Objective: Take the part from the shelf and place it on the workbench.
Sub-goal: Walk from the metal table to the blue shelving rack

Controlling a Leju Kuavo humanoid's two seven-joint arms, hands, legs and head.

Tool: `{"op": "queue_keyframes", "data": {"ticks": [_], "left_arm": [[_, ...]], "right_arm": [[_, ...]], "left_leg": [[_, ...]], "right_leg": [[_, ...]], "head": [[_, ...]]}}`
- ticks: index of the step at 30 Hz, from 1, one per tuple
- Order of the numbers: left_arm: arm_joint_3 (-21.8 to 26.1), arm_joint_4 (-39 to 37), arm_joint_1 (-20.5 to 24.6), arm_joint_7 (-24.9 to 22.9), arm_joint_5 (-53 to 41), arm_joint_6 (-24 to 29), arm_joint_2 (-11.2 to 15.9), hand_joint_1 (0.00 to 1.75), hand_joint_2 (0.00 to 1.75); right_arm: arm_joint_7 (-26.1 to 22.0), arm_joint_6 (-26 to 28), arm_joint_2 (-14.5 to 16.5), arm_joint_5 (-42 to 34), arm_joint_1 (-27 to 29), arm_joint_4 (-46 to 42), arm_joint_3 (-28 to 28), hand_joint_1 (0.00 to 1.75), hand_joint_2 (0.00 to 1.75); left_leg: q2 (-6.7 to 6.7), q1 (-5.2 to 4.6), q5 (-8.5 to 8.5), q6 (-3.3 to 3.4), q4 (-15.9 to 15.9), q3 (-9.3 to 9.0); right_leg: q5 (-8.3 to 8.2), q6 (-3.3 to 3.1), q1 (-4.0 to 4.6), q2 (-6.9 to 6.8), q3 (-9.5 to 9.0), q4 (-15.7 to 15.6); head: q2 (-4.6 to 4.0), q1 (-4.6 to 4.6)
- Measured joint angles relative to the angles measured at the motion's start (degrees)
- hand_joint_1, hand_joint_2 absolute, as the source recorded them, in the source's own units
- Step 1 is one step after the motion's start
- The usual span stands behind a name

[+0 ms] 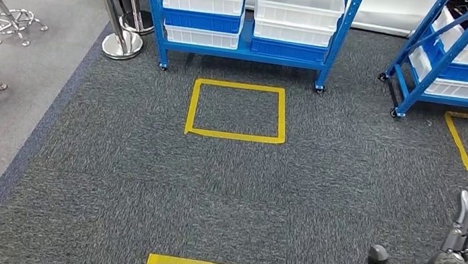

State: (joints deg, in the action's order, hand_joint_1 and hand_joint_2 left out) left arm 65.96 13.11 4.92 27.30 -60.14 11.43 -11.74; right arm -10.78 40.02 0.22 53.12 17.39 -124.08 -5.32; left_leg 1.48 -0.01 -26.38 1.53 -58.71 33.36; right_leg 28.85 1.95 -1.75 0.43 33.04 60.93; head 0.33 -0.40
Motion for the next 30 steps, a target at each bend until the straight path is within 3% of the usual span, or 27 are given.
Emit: {"op": "queue_keyframes", "data": {"ticks": [3,5,9,10,11,13,15,17,20,23,24,25,26,28,30], "left_arm": [[0.01,0.0,-0.04,0.0,0.02,-0.04,0.01,0.0,1.75],[0.02,0.0,-0.07,0.02,0.02,-0.1,0.02,0.0,1.75],[0.03,-0.01,-0.01,0.19,0.08,-0.58,0.02,0.0,1.75],[0.04,-0.02,-0.06,0.19,0.13,-0.73,0.02,0.0,1.75],[0.07,-0.02,-0.1,0.18,0.21,-0.89,0.03,0.0,1.75],[0.21,-0.01,-0.08,0.07,0.45,-1.16,0.11,0.0,1.75],[0.55,0.0,0.06,-0.22,0.86,-1.25,0.24,0.0,1.75],[1.0,0.0,0.14,-0.67,1.26,-1.25,0.32,0.0,1.75],[1.48,0.0,0.01,-1.24,1.43,-1.24,0.39,0.0,1.75],[1.74,0.0,0.1,-1.57,1.4,-1.22,0.46,0.0,1.75],[1.79,0.0,0.1,-1.65,1.39,-1.22,0.49,0.0,1.75],[1.83,0.0,0.06,-1.72,1.39,-1.22,0.5,0.0,1.75],[1.85,0.0,0.02,-1.78,1.39,-1.22,0.51,0.0,1.75],[1.87,0.0,-0.02,-1.89,1.39,-1.22,0.52,0.0,1.75],[1.9,0.0,0.04,-1.93,1.38,-1.22,0.53,0.0,1.75]], "right_arm": [[0.23,-0.6,-0.01,-2.91,-0.23,0.39,-0.79,0.0,0.0],[0.27,-1.21,-0.01,-4.62,-0.49,0.76,-1.38,0.0,0.0],[0.25,-4.49,-0.05,-10.78,-1.34,2.48,-3.6,0.0,1.75],[0.06,-6.15,-0.07,-13.51,-1.67,3.27,-4.45,0.0,1.75],[-0.21,-7.9,-0.07,-16.34,-2.01,4.17,-5.41,0.0,1.75],[-0.9,-11.76,-0.04,-22.04,-2.85,6.28,-7.62,0.0,1.75],[-1.49,-14.86,0.14,-26.07,-3.64,8.7,-9.91,0.0,1.75],[-2.08,-16.98,0.72,-28.12,-4.19,11.12,-11.92,0.0,1.75],[-3.28,-19.85,2.06,-30.38,-5.0,14.78,-14.48,0.0,1.75],[-4.71,-22.23,3.36,-32.02,-5.76,19.44,-17.45,0.0,1.75],[-5.06,-22.62,3.75,-32.22,-5.9,20.94,-18.33,0.0,1.75],[-5.31,-22.82,4.09,-32.35,-5.98,22.23,-19.03,0.0,1.75],[-5.48,-22.89,4.36,-32.41,-6.05,23.22,-19.54,0.0,1.75],[-5.67,-22.93,4.68,-32.46,-6.34,24.52,-20.26,0.0,1.75],[-5.65,-23.27,4.97,-32.48,-6.76,25.53,-20.92,0.0,1.75]], "left_leg": [[0.15,0.06,-0.24,-0.84,-0.45,0.41],[-0.23,0.22,-1.62,-1.31,-2.27,1.15],[-0.84,0.39,-7.59,-1.79,-14.79,6.88],[-0.88,0.39,-7.57,-1.72,-16.03,7.43],[-0.9,0.37,-6.51,-1.54,-15.08,6.91],[-1.04,0.18,-2.92,-0.85,-8.22,3.46],[-1.25,-0.27,-1.04,-0.17,-1.98,0.42],[-1.23,-0.64,-1.05,0.17,-0.38,-0.27],[-1.16,-0.31,-0.35,0.94,0.96,-0.98],[-1.18,-0.24,-0.05,1.52,1.68,-1.4],[-1.13,-0.28,-0.1,1.58,1.65,-1.38],[-1.09,-0.31,-0.18,1.62,1.58,-1.41],[-1.05,-0.31,-0.28,1.6,1.48,-1.44],[-0.99,-0.27,-0.71,1.3,0.95,-1.47],[-0.91,-0.4,-1.32,0.66,0.07,-1.22]], "right_leg": [[0.01,-1.27,0.3,0.08,0.02,-0.63],[-0.15,-1.98,0.28,-0.15,-0.11,-0.86],[-0.11,-2.62,0.64,-0.83,-0.12,-0.92],[-0.09,-2.66,0.76,-0.94,-0.14,-0.91],[-0.07,-2.67,0.85,-1.0,-0.19,-0.91],[-0.04,-2.66,0.95,-1.07,-0.31,-0.92],[-0.01,-2.34,1.03,-1.14,-0.25,-0.91],[-0.09,-1.78,1.02,-1.23,-0.16,-1.07],[0.7,-0.99,0.97,-1.11,0.0,-0.3],[5.21,-0.57,0.89,-0.75,4.11,7.97],[6.22,-0.46,0.84,-0.69,5.73,10.94],[6.21,-0.34,0.78,-0.68,6.62,12.41],[5.27,-0.22,0.69,-0.68,6.66,12.15],[1.51,-0.04,0.38,-0.66,4.0,6.26],[-0.59,-0.24,0.34,-0.47,1.41,0.7]], "head": [[0.0,-0.04],[0.0,-0.04],[0.0,-0.05],[0.0,-0.05],[0.0,-0.05],[0.0,-0.05],[0.0,-0.05],[0.0,-0.05],[0.0,-0.03],[0.0,0.0],[0.0,-0.01],[0.0,-0.01],[0.0,-0.01],[0.0,-0.01],[0.0,-0.01]]}}
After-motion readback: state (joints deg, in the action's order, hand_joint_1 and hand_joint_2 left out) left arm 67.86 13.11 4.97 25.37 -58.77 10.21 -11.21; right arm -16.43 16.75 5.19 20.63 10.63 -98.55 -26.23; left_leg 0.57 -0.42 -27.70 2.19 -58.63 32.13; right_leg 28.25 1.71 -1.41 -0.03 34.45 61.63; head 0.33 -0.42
